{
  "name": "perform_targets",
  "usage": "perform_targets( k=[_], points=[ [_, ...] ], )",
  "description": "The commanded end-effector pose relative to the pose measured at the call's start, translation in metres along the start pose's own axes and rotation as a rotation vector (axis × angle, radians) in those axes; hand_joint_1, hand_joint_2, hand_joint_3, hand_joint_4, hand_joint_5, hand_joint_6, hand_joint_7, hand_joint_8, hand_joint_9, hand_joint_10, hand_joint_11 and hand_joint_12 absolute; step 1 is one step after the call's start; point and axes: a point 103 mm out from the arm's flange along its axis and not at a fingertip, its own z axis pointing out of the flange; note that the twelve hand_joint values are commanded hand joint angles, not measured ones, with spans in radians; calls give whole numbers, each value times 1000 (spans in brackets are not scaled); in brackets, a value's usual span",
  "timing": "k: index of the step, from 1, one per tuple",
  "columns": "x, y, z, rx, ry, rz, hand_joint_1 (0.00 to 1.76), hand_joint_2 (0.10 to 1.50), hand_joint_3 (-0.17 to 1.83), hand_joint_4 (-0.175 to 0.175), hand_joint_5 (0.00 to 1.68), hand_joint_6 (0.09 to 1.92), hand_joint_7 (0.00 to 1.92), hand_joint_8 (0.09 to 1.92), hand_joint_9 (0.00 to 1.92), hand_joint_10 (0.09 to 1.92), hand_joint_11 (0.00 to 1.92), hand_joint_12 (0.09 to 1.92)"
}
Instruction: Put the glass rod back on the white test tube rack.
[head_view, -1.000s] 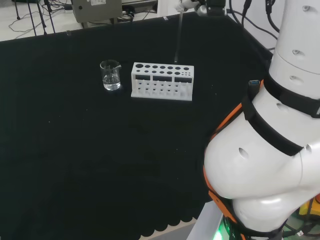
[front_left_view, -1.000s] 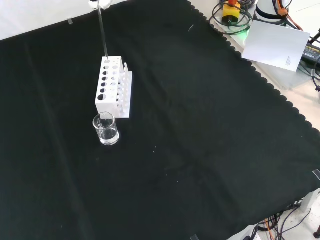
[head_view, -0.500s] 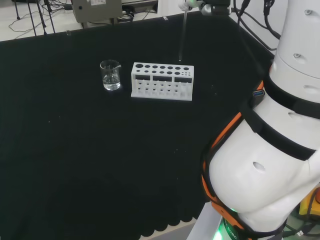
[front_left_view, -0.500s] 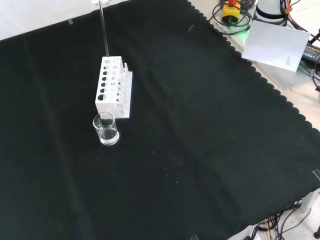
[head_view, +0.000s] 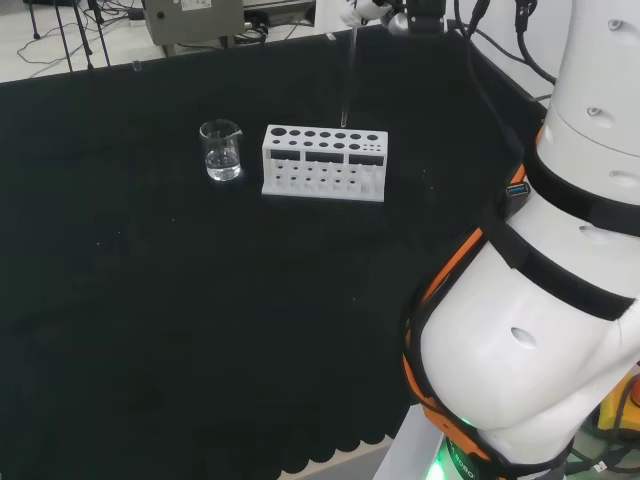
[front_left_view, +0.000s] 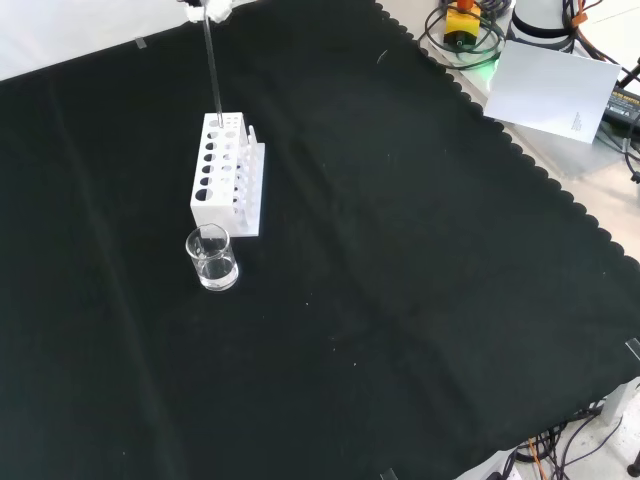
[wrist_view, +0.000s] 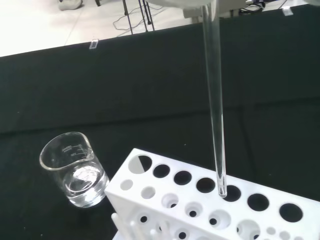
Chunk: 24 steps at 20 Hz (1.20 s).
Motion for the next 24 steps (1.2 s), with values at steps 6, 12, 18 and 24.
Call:
perform_targets(
  k=[6,12,18,24],
  points=[
    [2,15,6,6,34,-43,1308,1036,-18,-175,1236,257,1197,965,1739,564,1668,762],
    [5,22,9,18,16,-14,1308,1036,-17,-175,1237,255,1197,965,1740,564,1669,762],
    [4,25,10,25,8,-2,1308,1035,-16,-175,1238,254,1197,964,1740,565,1669,763],
    [3,28,11,23,14,4,1308,1035,-16,-175,1239,252,1197,964,1740,564,1669,763]
  ],
)
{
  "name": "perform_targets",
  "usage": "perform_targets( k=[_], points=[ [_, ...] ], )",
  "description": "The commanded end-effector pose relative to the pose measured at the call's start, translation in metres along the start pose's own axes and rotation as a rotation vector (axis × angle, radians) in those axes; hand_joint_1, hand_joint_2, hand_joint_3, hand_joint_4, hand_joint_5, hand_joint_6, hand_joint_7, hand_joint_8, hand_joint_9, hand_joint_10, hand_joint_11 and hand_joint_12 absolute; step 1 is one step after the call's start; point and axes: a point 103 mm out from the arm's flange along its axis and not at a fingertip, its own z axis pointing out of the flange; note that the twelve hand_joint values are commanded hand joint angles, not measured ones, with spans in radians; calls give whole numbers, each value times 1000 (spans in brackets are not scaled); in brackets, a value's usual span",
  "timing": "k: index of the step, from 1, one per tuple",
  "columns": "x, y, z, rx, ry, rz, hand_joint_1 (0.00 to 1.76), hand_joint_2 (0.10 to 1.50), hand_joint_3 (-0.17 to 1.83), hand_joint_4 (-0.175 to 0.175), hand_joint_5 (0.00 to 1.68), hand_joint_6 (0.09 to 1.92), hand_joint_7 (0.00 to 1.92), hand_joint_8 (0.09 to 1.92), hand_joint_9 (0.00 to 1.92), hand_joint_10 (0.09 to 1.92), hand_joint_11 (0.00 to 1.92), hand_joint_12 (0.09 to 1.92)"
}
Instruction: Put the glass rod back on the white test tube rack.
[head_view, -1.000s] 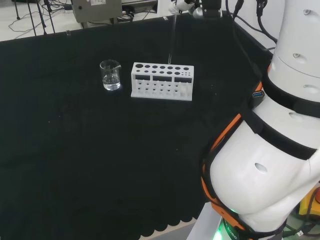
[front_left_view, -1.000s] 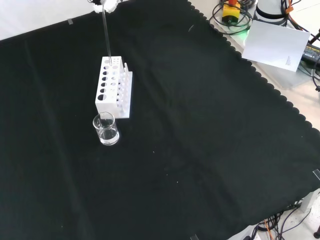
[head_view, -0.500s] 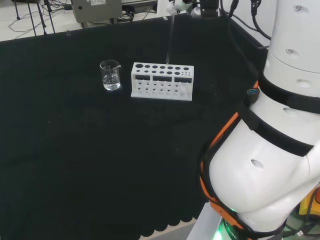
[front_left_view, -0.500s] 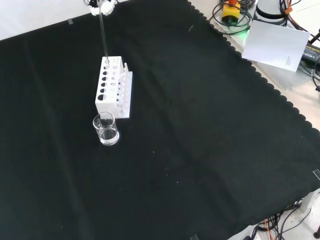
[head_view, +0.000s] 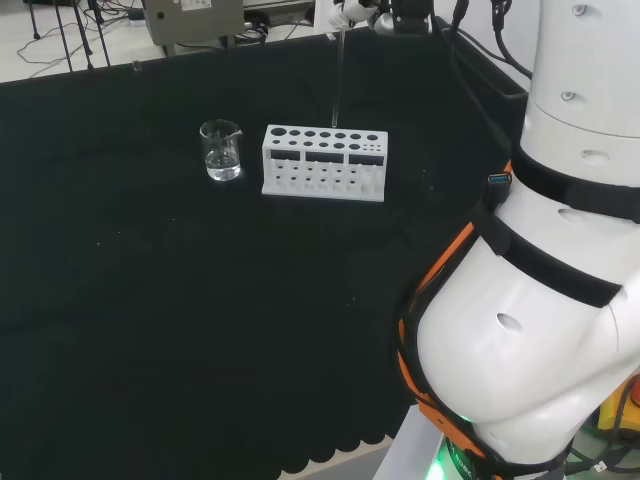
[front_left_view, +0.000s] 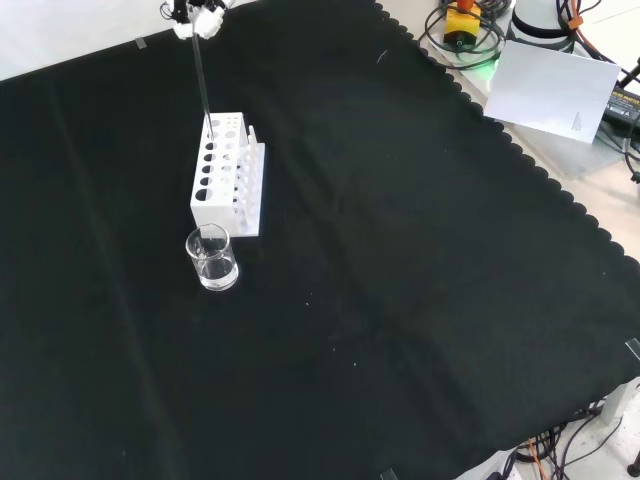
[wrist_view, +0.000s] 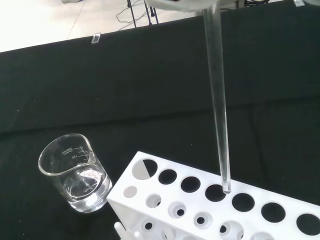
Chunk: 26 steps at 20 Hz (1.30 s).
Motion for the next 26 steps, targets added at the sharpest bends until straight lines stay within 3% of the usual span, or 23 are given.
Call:
perform_targets(
  k=[1,7,17,26],
  points=[
    [-1,2,1,-2,5,9,1308,1035,-16,-175,1239,252,1197,964,1740,565,1669,763],
    [-24,4,6,3,28,20,1308,1035,-15,-175,1239,250,1197,965,1740,565,1669,763],
    [-20,6,13,13,6,28,1308,1034,-14,-175,1240,248,1197,965,1739,565,1668,764],
    [-17,6,14,13,7,7,1308,1034,-14,-175,1241,247,1197,965,1739,566,1668,765]
  ],
)
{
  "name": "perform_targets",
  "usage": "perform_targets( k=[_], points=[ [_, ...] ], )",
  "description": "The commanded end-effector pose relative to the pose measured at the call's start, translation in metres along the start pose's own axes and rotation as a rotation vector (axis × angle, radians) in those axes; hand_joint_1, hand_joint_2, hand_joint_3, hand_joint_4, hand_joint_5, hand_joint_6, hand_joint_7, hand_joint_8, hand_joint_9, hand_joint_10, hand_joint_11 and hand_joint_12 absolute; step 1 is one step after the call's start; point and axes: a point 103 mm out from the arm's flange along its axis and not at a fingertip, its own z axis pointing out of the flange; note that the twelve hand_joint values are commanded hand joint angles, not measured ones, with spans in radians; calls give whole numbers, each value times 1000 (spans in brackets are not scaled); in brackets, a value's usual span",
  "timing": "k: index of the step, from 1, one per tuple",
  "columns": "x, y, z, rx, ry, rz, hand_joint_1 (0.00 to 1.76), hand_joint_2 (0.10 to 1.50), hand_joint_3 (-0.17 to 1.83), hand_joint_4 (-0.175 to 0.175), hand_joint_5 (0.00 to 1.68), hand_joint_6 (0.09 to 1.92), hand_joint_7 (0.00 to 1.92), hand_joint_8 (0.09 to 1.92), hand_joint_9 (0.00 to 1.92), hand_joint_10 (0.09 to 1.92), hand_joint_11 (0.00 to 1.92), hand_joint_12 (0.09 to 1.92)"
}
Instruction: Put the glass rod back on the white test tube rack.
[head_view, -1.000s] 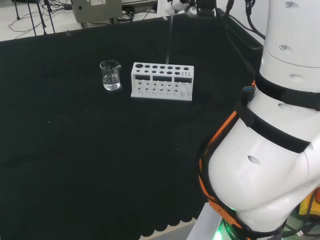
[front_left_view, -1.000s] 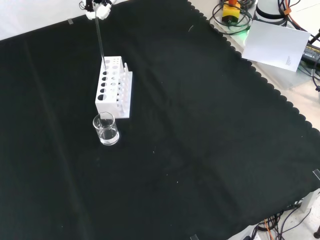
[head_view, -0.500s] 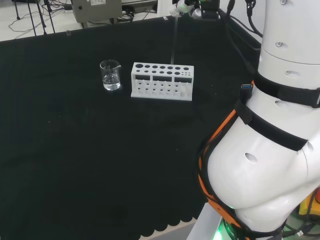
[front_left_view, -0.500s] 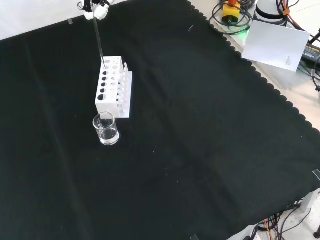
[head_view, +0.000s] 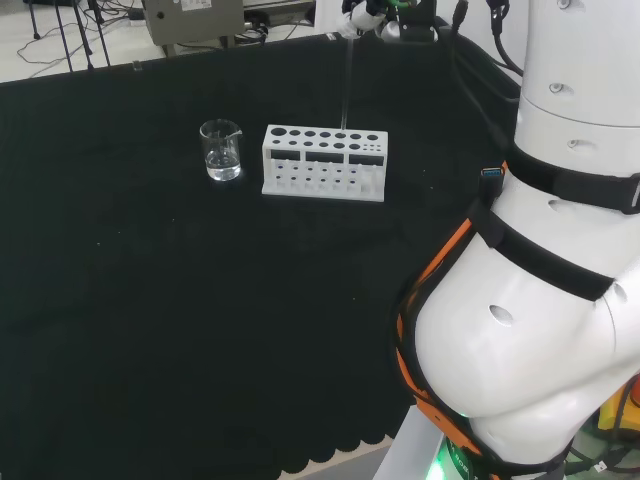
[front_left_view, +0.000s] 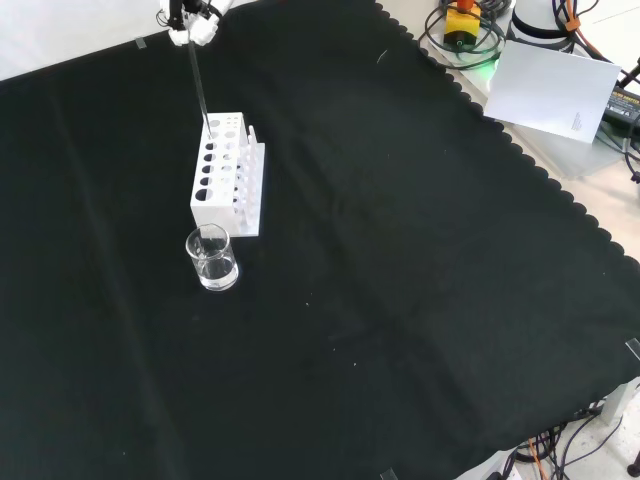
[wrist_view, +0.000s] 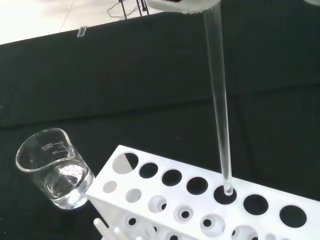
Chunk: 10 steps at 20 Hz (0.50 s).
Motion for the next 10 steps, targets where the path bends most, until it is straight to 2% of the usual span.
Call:
perform_targets(
  k=[1,10],
  points=[
    [2,0,1,0,3,-11,1308,1034,-14,-175,1241,247,1197,965,1740,566,1669,765],
    [4,1,2,8,9,-23,1308,1033,-13,-175,1241,247,1198,963,1740,566,1669,765]
  ],
)
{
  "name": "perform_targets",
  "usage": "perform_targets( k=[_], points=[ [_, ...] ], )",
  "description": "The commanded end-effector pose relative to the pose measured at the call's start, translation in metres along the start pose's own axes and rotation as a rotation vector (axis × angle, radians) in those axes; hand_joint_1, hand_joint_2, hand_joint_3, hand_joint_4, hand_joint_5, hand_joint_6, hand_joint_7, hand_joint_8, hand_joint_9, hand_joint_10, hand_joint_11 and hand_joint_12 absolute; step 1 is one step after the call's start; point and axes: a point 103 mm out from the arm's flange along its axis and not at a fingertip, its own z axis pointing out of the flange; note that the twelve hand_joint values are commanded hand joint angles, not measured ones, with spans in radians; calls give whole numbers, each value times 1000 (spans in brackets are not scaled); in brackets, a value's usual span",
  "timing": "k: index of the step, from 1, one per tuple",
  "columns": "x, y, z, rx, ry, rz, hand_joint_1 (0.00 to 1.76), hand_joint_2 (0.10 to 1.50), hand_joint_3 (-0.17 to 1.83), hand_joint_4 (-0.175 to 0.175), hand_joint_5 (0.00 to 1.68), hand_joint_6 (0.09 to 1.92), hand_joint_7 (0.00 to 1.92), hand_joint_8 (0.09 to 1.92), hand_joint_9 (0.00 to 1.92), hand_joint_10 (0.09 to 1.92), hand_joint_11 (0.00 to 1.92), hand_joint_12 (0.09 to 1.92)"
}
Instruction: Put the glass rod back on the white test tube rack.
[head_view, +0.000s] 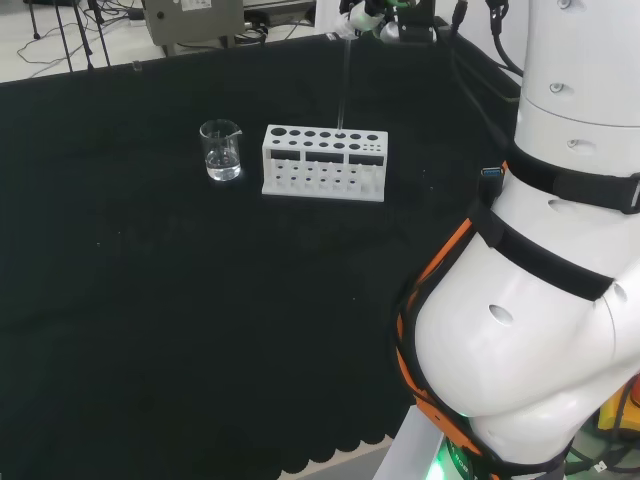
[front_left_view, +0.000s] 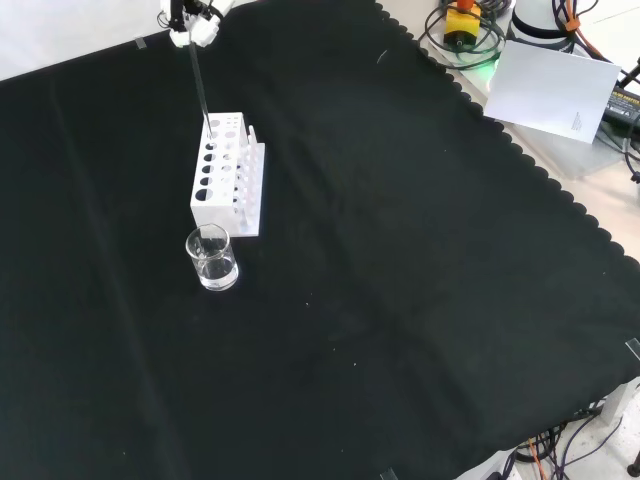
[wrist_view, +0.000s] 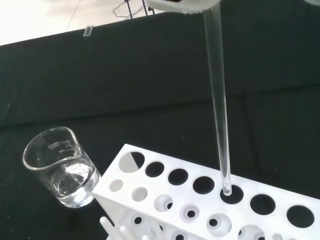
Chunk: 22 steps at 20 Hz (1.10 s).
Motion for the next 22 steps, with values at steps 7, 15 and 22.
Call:
perform_targets(
  k=[7,15,22],
  points=[
    [1,3,3,10,9,-11,1308,1033,-13,-175,1241,246,1198,963,1740,566,1669,765],
    [-6,3,2,12,20,9,1308,1033,-12,-175,1241,246,1197,964,1740,566,1669,765],
    [-23,6,16,16,10,31,1308,1033,-12,-175,1242,245,1197,964,1741,566,1669,766]
  ],
)
